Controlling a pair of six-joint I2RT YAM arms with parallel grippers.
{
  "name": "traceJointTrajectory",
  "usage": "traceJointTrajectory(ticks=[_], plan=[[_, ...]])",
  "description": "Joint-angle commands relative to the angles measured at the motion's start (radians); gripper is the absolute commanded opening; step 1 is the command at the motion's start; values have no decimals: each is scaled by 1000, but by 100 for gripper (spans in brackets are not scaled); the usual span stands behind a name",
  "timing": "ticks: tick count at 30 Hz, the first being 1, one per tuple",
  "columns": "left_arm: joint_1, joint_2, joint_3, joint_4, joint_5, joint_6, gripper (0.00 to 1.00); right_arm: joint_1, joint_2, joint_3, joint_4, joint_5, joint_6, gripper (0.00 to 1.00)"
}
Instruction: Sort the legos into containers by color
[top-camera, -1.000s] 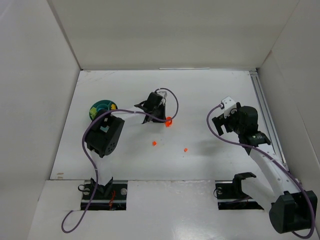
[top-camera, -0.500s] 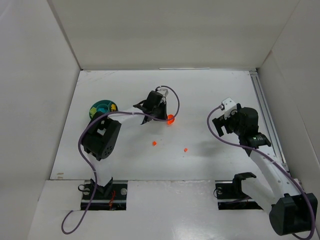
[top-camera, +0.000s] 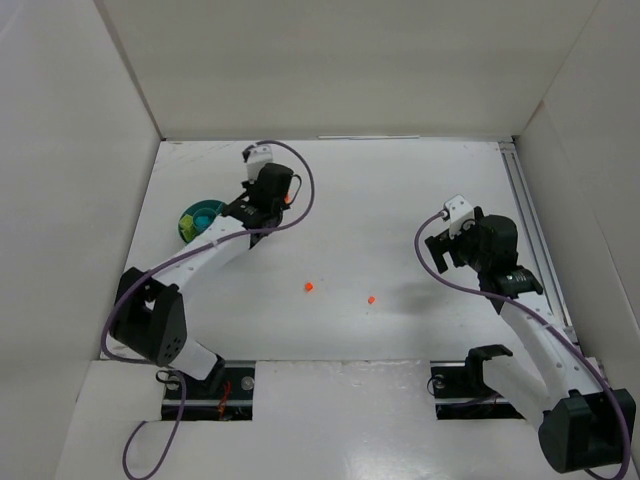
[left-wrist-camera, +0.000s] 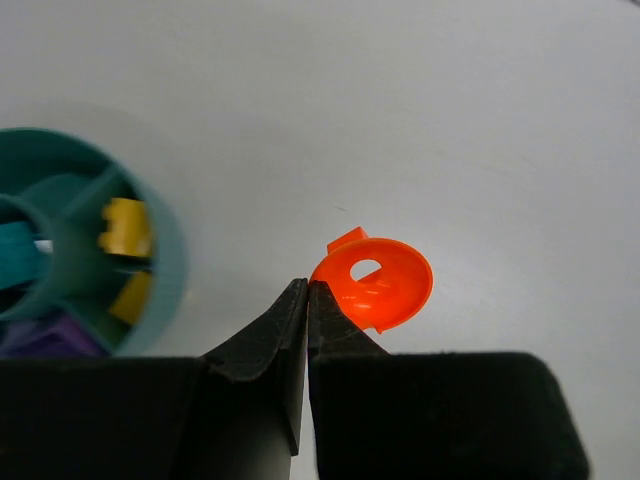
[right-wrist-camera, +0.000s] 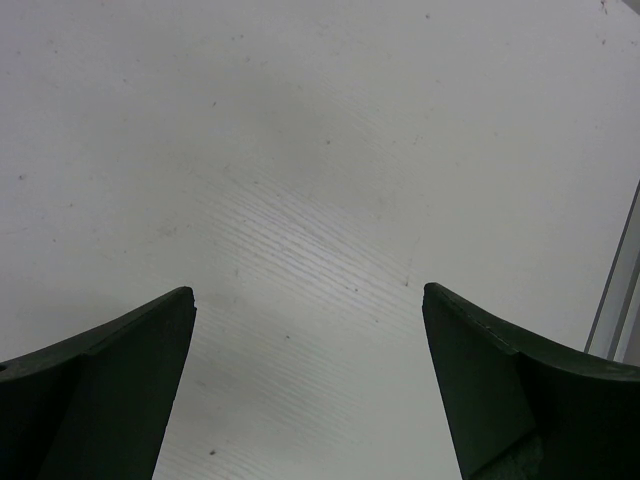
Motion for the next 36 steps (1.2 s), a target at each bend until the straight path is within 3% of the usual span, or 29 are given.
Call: traceJointTrajectory(ticks=[1,7,10,12,13,14,18,29,36], plan=[[107,-61,46,-187,-323,-115,0,-7,-15,7,15,-3,-8,100],[296,-90,57,-229,-467,-154,0,-7,5,7,15,-3,-17,100],[349,-76,57,-137,-467,-24,0,-16,14,7,15,-12,-17,100],[358,-62,8,10,-512,72,0,-16,24,7,15,-12,-17,100],[358,-76,-44,148,-496,176,0,-16,37,7,15,-21,-17,100],[370,-76,-44,150,-467,235,0,-16,37,7,15,-21,-17,100],[436,-128,-147,388,-320,312,0,-16,77,16,15,-21,-27,100],[491,-128,-331,683,-105,406,0,-16,119,25,24,-40,-27,100],[491,-107,-354,714,-68,415,0,-16,128,25,24,-40,-27,100]])
